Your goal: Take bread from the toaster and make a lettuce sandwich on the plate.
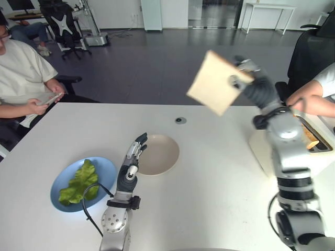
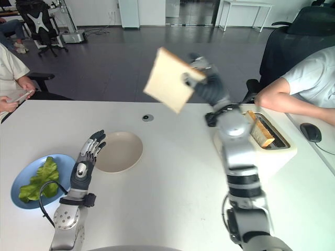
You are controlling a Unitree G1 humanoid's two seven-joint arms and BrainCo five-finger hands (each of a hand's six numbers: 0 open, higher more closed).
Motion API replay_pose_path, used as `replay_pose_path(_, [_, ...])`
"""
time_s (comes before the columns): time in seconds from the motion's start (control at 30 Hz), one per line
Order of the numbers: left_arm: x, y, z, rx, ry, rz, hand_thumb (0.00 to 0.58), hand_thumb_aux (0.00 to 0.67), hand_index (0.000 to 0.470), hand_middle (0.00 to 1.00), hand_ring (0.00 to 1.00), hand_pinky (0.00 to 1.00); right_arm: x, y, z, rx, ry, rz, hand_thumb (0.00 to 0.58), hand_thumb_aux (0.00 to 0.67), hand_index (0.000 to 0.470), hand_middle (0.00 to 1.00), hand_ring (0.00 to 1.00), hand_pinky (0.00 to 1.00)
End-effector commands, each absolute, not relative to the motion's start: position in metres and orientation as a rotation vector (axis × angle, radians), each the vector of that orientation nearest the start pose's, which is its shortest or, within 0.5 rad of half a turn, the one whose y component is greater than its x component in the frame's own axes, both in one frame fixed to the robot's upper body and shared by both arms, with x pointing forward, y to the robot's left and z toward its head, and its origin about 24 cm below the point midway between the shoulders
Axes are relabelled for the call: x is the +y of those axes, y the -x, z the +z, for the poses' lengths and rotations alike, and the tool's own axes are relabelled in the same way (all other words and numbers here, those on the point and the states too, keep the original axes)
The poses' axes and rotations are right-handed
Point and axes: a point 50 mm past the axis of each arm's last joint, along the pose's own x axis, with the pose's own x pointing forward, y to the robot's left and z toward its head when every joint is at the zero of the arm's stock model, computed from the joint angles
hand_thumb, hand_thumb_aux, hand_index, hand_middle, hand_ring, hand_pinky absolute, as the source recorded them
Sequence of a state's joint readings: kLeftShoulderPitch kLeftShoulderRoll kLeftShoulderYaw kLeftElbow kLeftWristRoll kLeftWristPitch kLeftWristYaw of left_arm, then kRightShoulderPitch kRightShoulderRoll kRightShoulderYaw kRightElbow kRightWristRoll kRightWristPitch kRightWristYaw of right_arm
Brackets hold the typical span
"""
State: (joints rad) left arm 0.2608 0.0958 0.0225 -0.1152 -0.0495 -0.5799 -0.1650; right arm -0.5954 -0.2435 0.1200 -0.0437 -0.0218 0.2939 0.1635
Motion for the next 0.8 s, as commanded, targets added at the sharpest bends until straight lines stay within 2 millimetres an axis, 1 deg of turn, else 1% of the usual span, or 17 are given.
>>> replay_pose_path(0.03, [0.183, -0.189, 0.085, -0.539, -0.188, -0.055, 0.000, 0.000, 0.000, 0.00, 0.00, 0.00, -0.047, -0.345, 0.125, -0.025, 0.300, 0.497, 0.580, 0.670, 0.470, 0.00, 0.00, 0.00])
replay_pose_path(0.07, [0.187, -0.189, 0.087, -0.551, -0.201, -0.038, 0.000, 0.000, 0.000, 0.00, 0.00, 0.00, -0.032, -0.342, 0.108, 0.038, 0.300, 0.539, 0.580, 0.670, 0.470, 0.00, 0.00, 0.00])
replay_pose_path(0.1, [0.190, -0.189, 0.088, -0.557, -0.210, -0.028, 0.000, 0.000, 0.000, 0.00, 0.00, 0.00, -0.022, -0.340, 0.095, 0.078, 0.304, 0.563, 0.580, 0.670, 0.470, 0.00, 0.00, 0.00])
replay_pose_path(0.2, [0.195, -0.191, 0.091, -0.566, -0.230, -0.020, 0.000, 0.000, 0.000, 0.00, 0.00, 0.00, -0.002, -0.332, 0.068, 0.153, 0.346, 0.615, 0.580, 0.670, 0.470, 0.00, 0.00, 0.00])
replay_pose_path(0.3, [0.198, -0.192, 0.092, -0.569, -0.241, -0.016, 0.000, 0.000, 0.000, 0.00, 0.00, 0.00, 0.005, -0.328, 0.055, 0.178, 0.365, 0.630, 0.580, 0.670, 0.470, 0.00, 0.00, 0.00])
replay_pose_path(0.37, [0.200, -0.193, 0.092, -0.566, -0.245, -0.015, 0.000, 0.000, 0.000, 0.00, 0.00, 0.00, 0.006, -0.327, 0.052, 0.171, 0.364, 0.627, 0.580, 0.670, 0.470, 0.00, 0.00, 0.00])
replay_pose_path(0.4, [0.200, -0.194, 0.092, -0.563, -0.247, -0.015, 0.000, 0.000, 0.000, 0.00, 0.00, 0.00, 0.008, -0.327, 0.052, 0.156, 0.346, 0.629, 0.558, 0.539, 0.378, 0.00, 0.00, 0.00])
replay_pose_path(0.43, [0.200, -0.194, 0.091, -0.560, -0.249, -0.018, 0.000, 0.000, 0.000, 0.00, 0.00, 0.00, 0.010, -0.326, 0.055, 0.132, 0.312, 0.633, 0.000, 0.000, 0.000, 0.00, 0.00, 0.00])
replay_pose_path(0.57, [0.204, -0.198, 0.084, -0.527, -0.270, -0.025, 0.000, 0.000, 0.000, 0.00, 0.00, 0.00, 0.010, -0.327, 0.091, -0.075, 0.133, 0.624, 0.000, 0.000, 0.000, 0.00, 0.00, 0.00])
replay_pose_path(0.67, [0.214, -0.198, 0.079, -0.497, -0.314, -0.021, 0.000, 0.000, 0.000, 0.00, 0.00, 0.00, 0.006, -0.326, 0.111, -0.182, 0.097, 0.595, 0.000, 0.000, 0.000, 0.00, 0.00, 0.00])
replay_pose_path(0.7, [0.221, -0.199, 0.079, -0.477, -0.350, -0.015, 0.000, 0.000, 0.000, 0.00, 0.00, 0.00, 0.001, -0.324, 0.117, -0.223, 0.108, 0.573, 0.000, 0.000, 0.000, 0.00, 0.00, 0.00])
replay_pose_path(0.73, [0.232, -0.200, 0.076, -0.430, -0.420, -0.010, 0.000, 0.000, 0.000, 0.00, 0.00, 0.00, -0.008, -0.322, 0.122, -0.265, 0.134, 0.532, 0.000, 0.000, 0.000, 0.00, 0.00, 0.00])
replay_pose_path(0.8, [0.263, -0.201, 0.071, -0.315, -0.585, -0.005, 0.000, 0.000, 0.000, 0.00, 0.00, 0.00, -0.034, -0.315, 0.122, -0.294, 0.157, 0.433, 0.000, 0.000, 0.000, 0.00, 0.00, 0.00])
